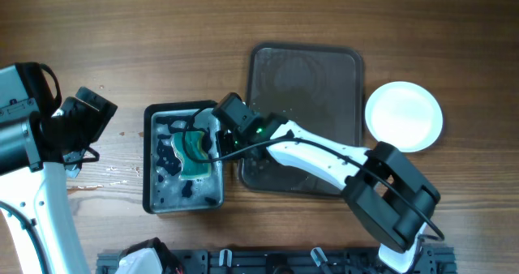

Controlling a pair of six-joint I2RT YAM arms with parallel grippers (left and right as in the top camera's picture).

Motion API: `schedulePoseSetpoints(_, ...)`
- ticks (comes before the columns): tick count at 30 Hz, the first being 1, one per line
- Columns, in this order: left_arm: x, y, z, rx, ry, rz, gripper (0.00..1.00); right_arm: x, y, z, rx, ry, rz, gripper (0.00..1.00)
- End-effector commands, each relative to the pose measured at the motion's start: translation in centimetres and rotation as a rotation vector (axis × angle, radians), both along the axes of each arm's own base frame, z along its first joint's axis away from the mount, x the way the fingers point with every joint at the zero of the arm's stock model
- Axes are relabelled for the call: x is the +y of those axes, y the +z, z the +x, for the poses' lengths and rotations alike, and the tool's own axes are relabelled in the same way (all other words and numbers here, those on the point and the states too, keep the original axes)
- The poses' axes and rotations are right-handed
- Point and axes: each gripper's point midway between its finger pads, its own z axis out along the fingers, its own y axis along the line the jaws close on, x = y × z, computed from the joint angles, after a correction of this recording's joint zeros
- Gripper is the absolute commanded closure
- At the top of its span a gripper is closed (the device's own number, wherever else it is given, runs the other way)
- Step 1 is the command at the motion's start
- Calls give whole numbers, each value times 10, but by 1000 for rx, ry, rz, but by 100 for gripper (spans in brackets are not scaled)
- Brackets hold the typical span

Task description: Clean dirty plates on tray and stack at the side

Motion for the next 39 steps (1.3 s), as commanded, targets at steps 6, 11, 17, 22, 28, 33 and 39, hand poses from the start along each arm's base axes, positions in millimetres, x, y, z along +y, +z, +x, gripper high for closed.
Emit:
schedulePoseSetpoints(6, 2, 5, 0, -14, -1, 8, 0, 2, -19, 5, 15, -25, -6, 96)
schedulePoseSetpoints(11, 2, 5, 0, -15, -1, 8, 0, 4, -15, 18, 17, -112, 33, 96)
schedulePoseSetpoints(17, 2, 5, 0, -15, -1, 8, 0, 5, -9, 38, -4, -271, 73, 96)
schedulePoseSetpoints(22, 2, 5, 0, -14, -1, 8, 0, 2, -3, 57, -60, -381, 91, 96)
schedulePoseSetpoints(28, 2, 5, 0, -15, -1, 8, 0, -11, 9, 95, -199, -435, 103, 96)
schedulePoseSetpoints(33, 2, 5, 0, -15, -1, 8, 0, -16, 15, 109, -248, -407, 108, 96)
schedulePoseSetpoints(39, 2, 5, 0, -15, -1, 8, 0, -15, 16, 110, -255, -404, 113, 62)
